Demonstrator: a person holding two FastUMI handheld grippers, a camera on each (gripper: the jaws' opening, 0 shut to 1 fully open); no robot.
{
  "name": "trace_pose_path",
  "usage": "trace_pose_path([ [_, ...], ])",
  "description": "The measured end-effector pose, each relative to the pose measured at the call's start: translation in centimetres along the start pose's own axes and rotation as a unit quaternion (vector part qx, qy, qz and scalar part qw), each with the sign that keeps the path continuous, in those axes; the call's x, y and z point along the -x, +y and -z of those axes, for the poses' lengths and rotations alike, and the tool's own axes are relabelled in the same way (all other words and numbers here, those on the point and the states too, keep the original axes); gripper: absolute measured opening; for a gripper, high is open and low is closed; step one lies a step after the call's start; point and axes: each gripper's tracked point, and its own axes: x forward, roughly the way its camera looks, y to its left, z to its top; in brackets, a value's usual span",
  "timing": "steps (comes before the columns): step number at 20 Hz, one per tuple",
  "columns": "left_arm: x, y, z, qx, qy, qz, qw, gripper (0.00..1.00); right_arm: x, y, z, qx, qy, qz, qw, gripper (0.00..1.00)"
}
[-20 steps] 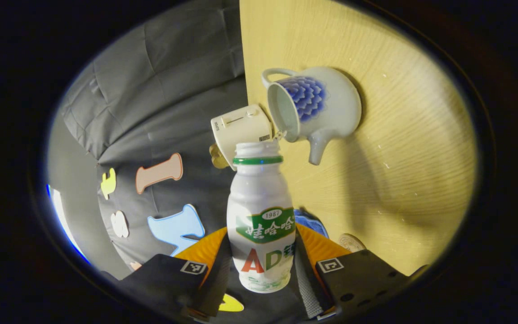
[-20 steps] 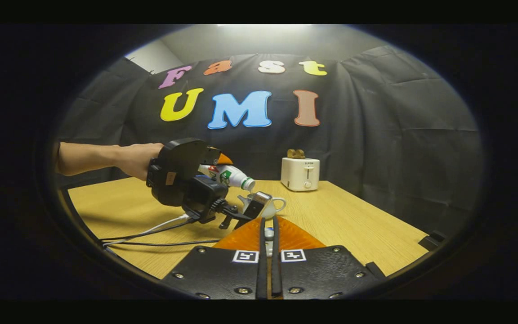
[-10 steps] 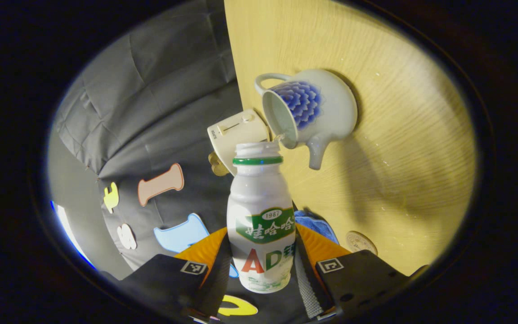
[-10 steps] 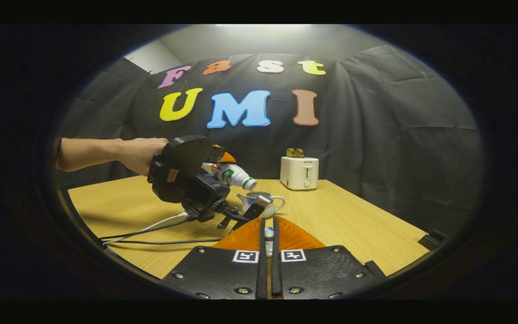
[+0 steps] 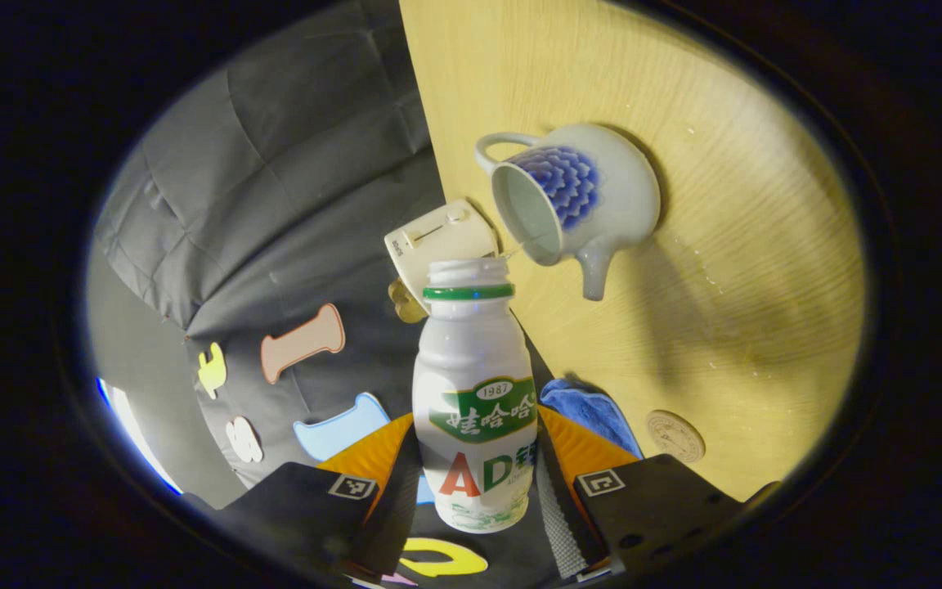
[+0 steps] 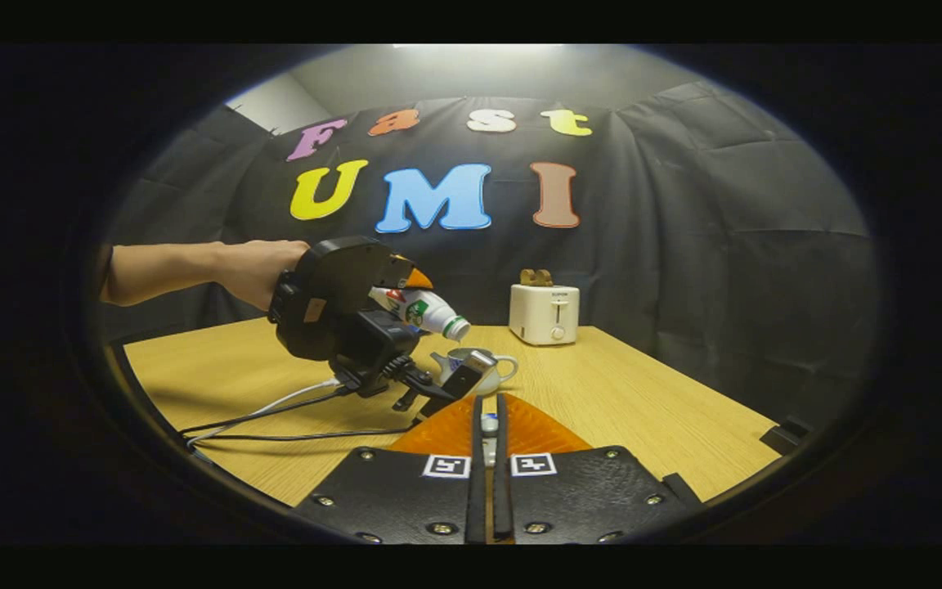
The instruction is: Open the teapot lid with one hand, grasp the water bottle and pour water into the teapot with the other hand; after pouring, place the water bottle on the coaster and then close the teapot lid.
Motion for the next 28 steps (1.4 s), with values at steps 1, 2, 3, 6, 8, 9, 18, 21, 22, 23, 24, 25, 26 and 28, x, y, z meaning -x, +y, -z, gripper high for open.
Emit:
trace_pose_path([
  [1, 0.0, -0.1, -0.1, -0.001, -0.002, 0.0, 1.0, 0.74, 0.1, -0.1, 0.0, 0.002, 0.0, 0.002, 1.0, 0.04],
  [2, -0.1, 0.0, 0.1, -0.001, -0.003, 0.0, 1.0, 0.7, 0.2, -0.2, -0.1, 0.004, -0.001, 0.004, 1.0, 0.04],
  [3, 0.0, 0.0, 0.0, -0.002, -0.004, -0.001, 1.0, 0.74, 0.3, -0.2, -0.1, 0.006, -0.002, 0.006, 1.0, 0.04],
  [6, -0.1, 0.1, -0.1, -0.001, -0.009, -0.003, 1.0, 0.8, 0.4, -0.1, -0.3, 0.007, -0.005, 0.006, 1.0, 0.2],
  [8, -0.1, -0.1, -0.1, 0.005, -0.012, 0.001, 1.0, 0.74, 0.4, 0.0, -0.5, 0.007, -0.005, 0.005, 1.0, 0.2],
  [9, -0.1, -0.2, -0.1, 0.01, -0.012, 0.005, 1.0, 0.74, 0.4, 0.0, -0.6, 0.007, -0.006, 0.005, 1.0, 0.2],
  [18, -0.4, -0.9, -0.2, 0.064, -0.027, 0.031, 0.997, 0.74, 0.1, 0.1, -0.6, 0.008, -0.001, 0.003, 1.0, 0.2],
  [21, -0.6, -1.4, -0.4, 0.131, -0.044, 0.04, 0.99, 0.76, 0.2, -0.2, -1.5, 0.015, -0.012, 0.008, 1.0, 0.04],
  [22, -0.8, -1.7, -0.3, 0.153, -0.046, 0.04, 0.986, 0.74, 0.2, -0.1, -1.7, 0.017, -0.015, 0.008, 1.0, 0.04],
  [23, -0.9, -1.9, -0.3, 0.179, -0.049, 0.044, 0.982, 0.77, 0.1, -0.1, -2.1, 0.02, -0.017, 0.008, 1.0, 0.04],
  [24, -1.2, -2.2, 0.0, 0.212, -0.054, 0.046, 0.975, 0.74, 0.0, -0.2, -2.2, 0.024, -0.02, 0.009, 0.999, 0.04],
  [25, -1.5, -2.6, 0.3, 0.249, -0.058, 0.046, 0.966, 0.74, -0.1, -0.2, -2.5, 0.027, -0.022, 0.01, 0.999, 0.04],
  [26, -1.3, -2.9, 0.6, 0.286, -0.059, 0.041, 0.955, 0.74, -0.2, -0.3, -2.8, 0.027, -0.023, 0.01, 0.999, 0.04],
  [28, -0.7, -1.5, 2.8, 0.352, -0.053, 0.01, 0.934, 0.77, -0.6, -0.3, -3.2, 0.019, -0.021, 0.01, 1.0, 0.04],
])
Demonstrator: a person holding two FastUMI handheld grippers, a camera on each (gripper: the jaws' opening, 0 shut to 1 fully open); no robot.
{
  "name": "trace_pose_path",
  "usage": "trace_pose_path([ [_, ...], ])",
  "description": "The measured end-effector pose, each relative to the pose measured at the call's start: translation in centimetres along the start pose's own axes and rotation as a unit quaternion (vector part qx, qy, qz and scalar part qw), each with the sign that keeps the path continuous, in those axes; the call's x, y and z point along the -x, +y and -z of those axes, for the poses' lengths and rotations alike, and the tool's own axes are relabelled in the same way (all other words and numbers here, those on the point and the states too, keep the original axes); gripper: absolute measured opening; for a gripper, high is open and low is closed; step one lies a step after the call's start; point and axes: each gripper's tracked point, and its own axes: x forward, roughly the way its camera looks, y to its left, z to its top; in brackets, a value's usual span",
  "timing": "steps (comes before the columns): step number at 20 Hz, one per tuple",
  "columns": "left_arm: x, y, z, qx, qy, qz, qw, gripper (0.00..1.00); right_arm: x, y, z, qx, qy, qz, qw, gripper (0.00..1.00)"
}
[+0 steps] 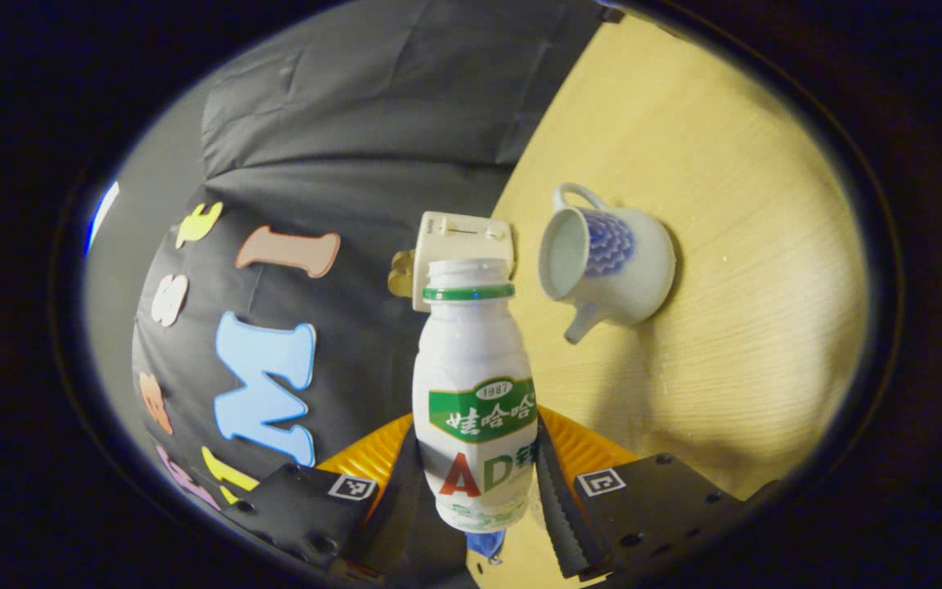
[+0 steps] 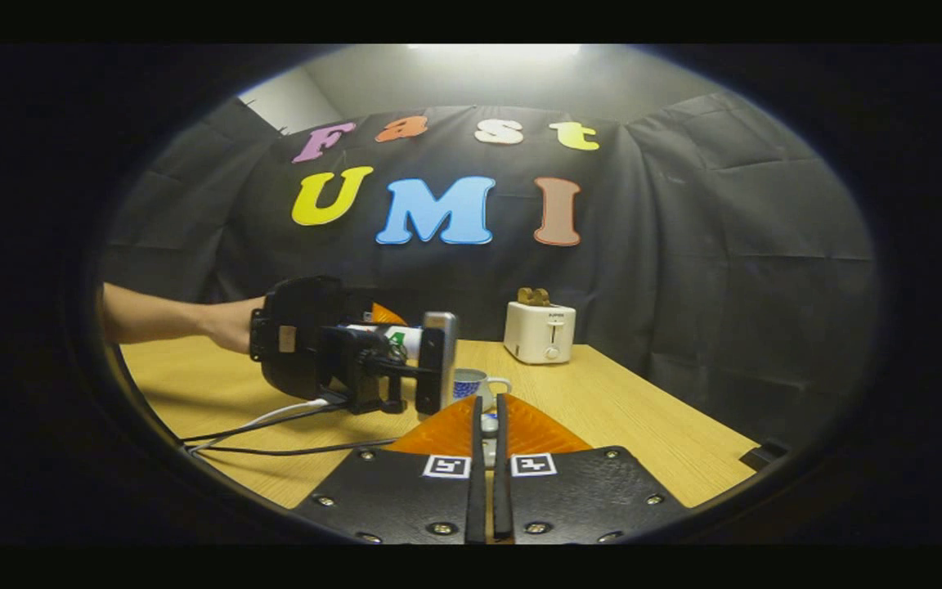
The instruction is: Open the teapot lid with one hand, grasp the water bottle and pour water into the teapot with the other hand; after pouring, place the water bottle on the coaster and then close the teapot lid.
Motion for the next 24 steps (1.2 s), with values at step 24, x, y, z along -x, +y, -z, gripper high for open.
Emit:
trace_pose_path([
  [24, 5.8, 7.8, 12.2, 0.634, -0.052, -0.085, 0.767, 0.79, -19.3, 3.0, 0.2, -0.024, 0.038, -0.038, 0.998, 0.04],
])
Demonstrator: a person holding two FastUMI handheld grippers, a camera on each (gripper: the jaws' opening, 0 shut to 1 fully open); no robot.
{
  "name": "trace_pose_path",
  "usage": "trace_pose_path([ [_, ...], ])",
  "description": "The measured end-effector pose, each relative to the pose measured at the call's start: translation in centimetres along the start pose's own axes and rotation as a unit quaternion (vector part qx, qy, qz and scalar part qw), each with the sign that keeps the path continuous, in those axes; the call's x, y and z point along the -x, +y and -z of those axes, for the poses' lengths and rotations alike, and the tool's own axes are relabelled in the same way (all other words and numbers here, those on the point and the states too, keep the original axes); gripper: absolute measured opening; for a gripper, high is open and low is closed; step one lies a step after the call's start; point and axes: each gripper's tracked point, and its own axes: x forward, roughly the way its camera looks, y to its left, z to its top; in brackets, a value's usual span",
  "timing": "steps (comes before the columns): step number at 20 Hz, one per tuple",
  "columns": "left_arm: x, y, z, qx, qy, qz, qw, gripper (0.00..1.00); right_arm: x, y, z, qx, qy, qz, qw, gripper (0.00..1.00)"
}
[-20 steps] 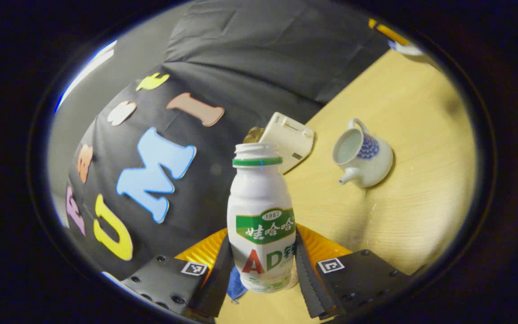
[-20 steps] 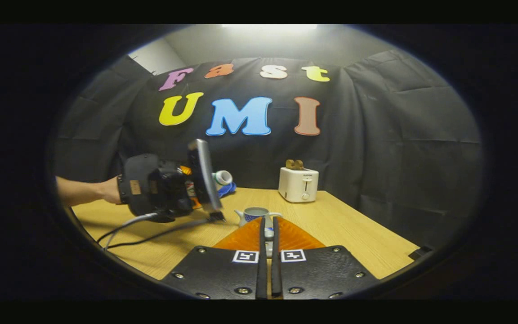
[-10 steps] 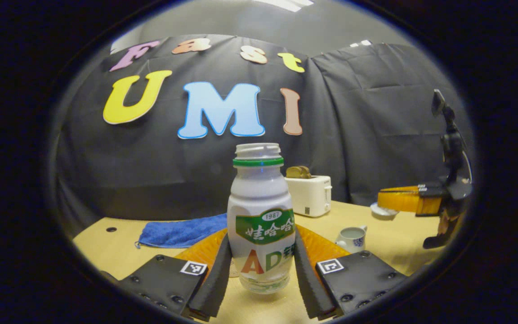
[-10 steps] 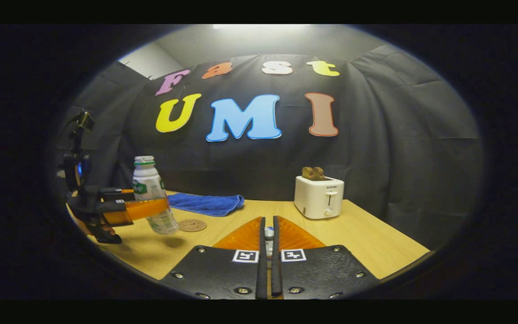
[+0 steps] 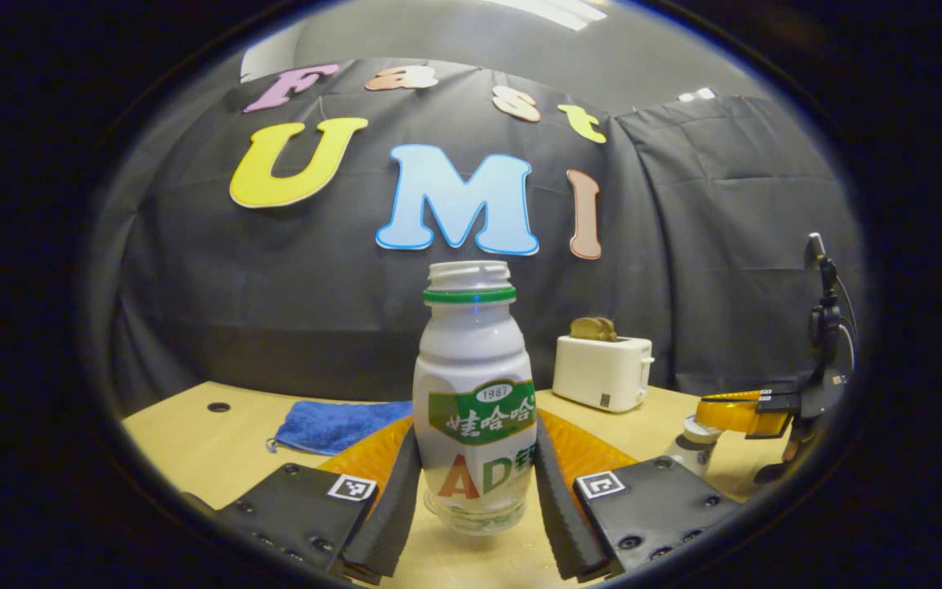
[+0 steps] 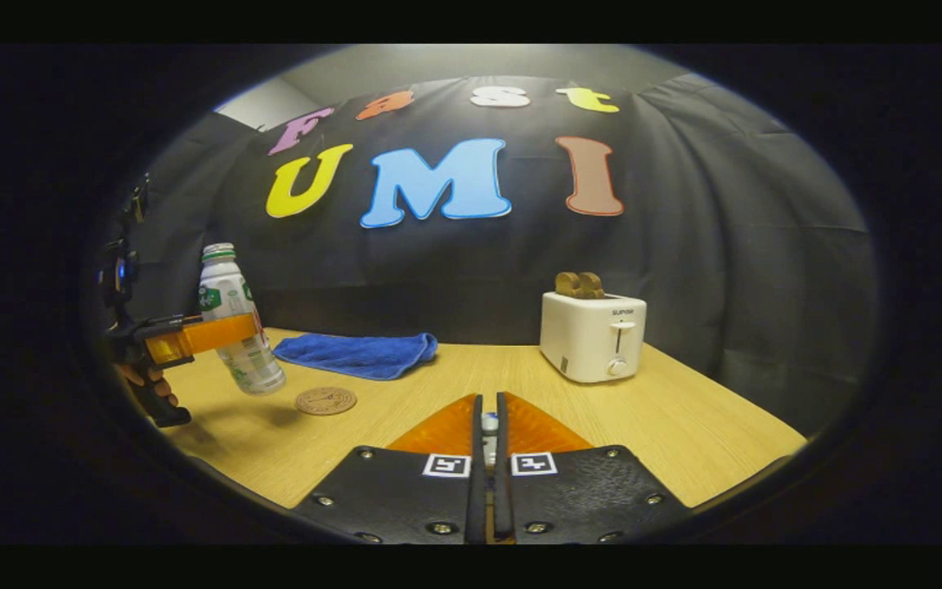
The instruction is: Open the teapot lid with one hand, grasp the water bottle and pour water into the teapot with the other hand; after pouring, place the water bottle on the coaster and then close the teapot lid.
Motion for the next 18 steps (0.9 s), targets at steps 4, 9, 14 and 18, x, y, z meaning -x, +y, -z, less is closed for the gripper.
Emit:
trace_pose_path([
  [4, -0.4, 0.5, 0.2, -0.007, 0.005, -0.003, 1.0, 0.74, -0.4, 0.2, 1.0, 0.001, 0.012, -0.002, 1.0, 0.04],
  [9, -2.1, 0.2, 0.3, -0.006, 0.012, 0.003, 1.0, 0.79, -0.5, 0.0, 2.3, -0.011, 0.024, 0.002, 1.0, 0.04],
  [14, -4.2, 0.6, 1.7, -0.002, 0.029, 0.002, 1.0, 0.78, 0.3, -0.3, 0.8, -0.021, -0.004, 0.004, 1.0, 0.19],
  [18, -6.5, 1.0, 4.0, 0.011, 0.05, -0.001, 0.999, 0.74, 1.4, -0.2, -1.1, -0.012, -0.045, 0.005, 0.999, 0.65],
])
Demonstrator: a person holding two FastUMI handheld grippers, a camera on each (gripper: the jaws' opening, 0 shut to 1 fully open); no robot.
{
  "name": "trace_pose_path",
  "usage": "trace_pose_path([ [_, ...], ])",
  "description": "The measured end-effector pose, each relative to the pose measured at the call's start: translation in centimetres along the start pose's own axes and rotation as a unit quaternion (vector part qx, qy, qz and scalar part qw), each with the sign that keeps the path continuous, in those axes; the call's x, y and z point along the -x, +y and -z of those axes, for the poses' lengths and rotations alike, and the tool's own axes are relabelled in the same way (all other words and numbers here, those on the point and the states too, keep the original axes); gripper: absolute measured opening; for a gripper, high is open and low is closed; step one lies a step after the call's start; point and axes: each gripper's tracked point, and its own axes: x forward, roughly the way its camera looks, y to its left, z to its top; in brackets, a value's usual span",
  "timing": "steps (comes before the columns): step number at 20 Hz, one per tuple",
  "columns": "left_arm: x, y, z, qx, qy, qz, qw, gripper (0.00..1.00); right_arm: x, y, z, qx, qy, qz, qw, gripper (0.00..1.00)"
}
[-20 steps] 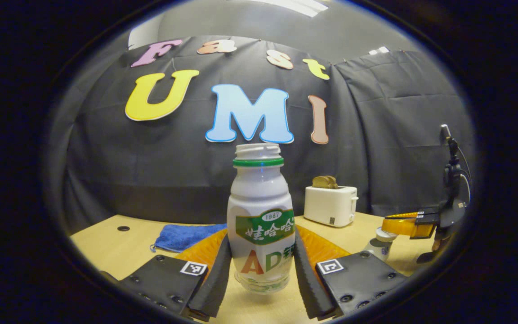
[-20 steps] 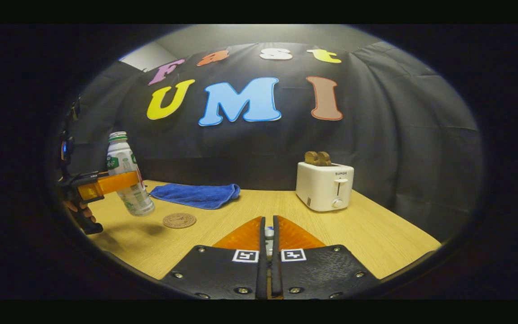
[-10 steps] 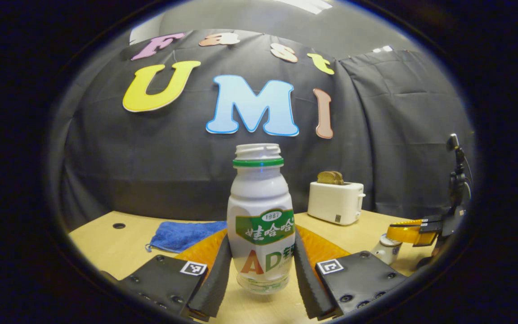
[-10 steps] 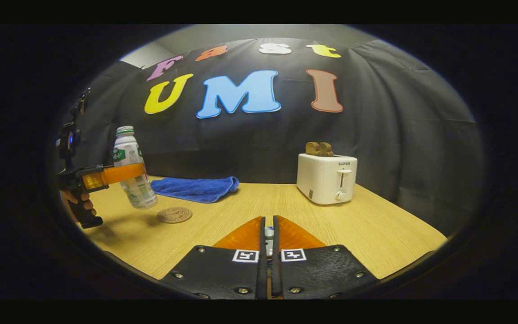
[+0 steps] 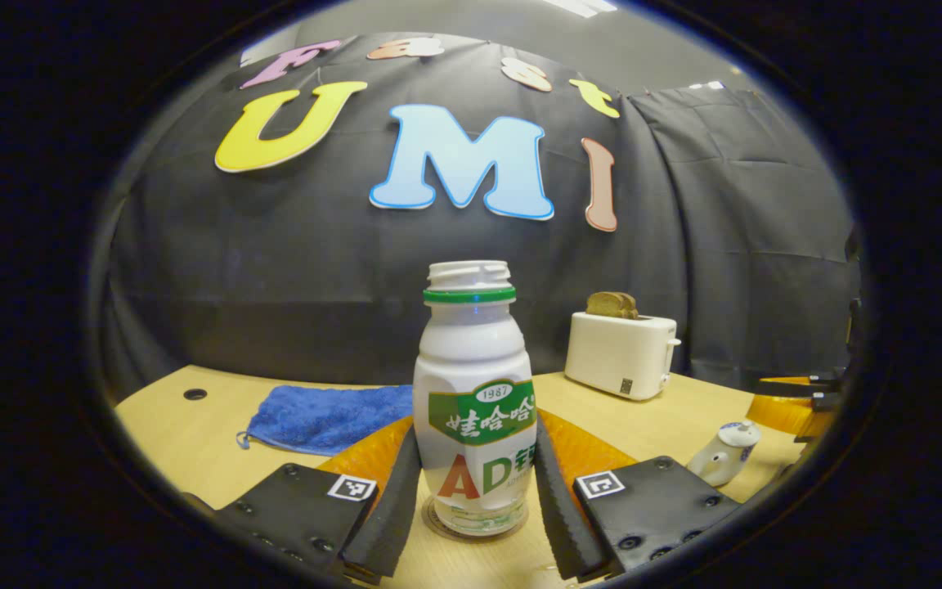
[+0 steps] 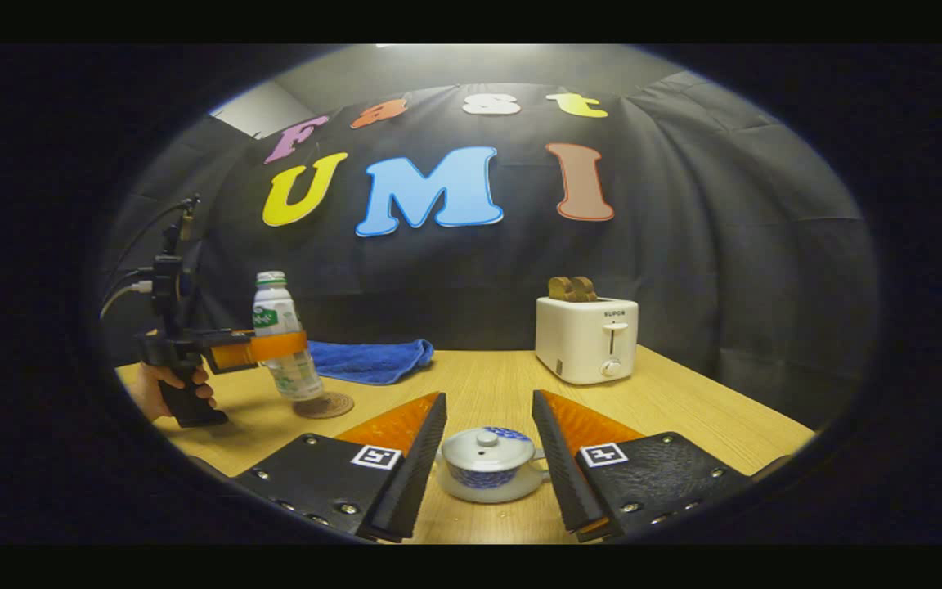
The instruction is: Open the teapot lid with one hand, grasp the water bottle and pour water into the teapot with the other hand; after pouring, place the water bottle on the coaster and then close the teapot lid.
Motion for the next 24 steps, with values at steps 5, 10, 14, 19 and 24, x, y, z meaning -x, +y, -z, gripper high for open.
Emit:
trace_pose_path([
  [5, -1.8, -0.4, 1.7, -0.019, 0.019, 0.002, 1.0, 0.7, 0.3, -0.7, -0.5, 0.006, -0.015, 0.009, 1.0, 0.65],
  [10, -2.0, -0.4, 2.1, -0.039, 0.02, -0.01, 0.999, 0.76, 0.4, -0.9, -0.9, 0.006, -0.024, 0.01, 1.0, 0.65],
  [14, -2.0, -0.5, 2.2, -0.048, 0.016, -0.012, 0.999, 0.79, 0.4, -1.3, -0.9, 0.003, -0.025, 0.016, 1.0, 0.65],
  [19, -1.5, 0.4, 2.7, -0.059, 0.019, -0.035, 0.997, 1.0, 0.4, -0.9, -0.9, 0.002, -0.027, 0.007, 1.0, 0.65],
  [24, 0.2, -0.6, 2.3, -0.061, 0.006, -0.026, 0.998, 0.97, 0.4, -0.6, -0.8, 0.005, -0.022, 0.005, 1.0, 0.65],
])
